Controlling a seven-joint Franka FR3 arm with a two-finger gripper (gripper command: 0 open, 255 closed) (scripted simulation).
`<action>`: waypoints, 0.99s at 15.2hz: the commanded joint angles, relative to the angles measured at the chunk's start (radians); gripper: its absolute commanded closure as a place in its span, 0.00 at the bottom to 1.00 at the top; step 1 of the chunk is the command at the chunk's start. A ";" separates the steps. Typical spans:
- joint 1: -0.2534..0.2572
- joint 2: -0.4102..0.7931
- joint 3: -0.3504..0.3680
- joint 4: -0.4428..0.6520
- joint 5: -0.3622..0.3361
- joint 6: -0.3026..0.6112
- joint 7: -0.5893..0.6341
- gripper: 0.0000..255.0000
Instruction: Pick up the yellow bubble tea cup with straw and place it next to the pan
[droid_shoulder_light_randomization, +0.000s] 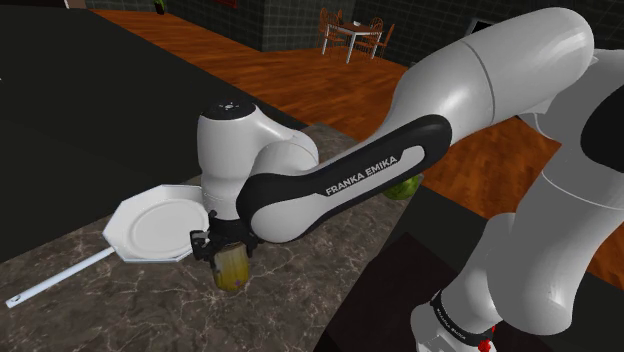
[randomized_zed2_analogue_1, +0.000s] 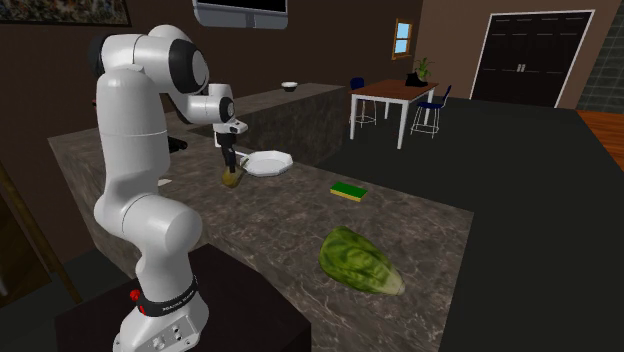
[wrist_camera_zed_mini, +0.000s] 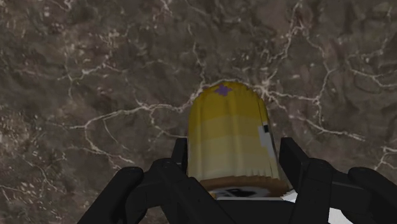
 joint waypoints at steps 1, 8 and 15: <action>0.000 0.001 0.000 -0.001 0.000 0.000 0.000 0.00; -0.004 -0.035 0.003 0.028 0.020 -0.062 -0.014 0.00; -0.007 -0.064 0.004 0.058 0.035 -0.119 -0.024 0.00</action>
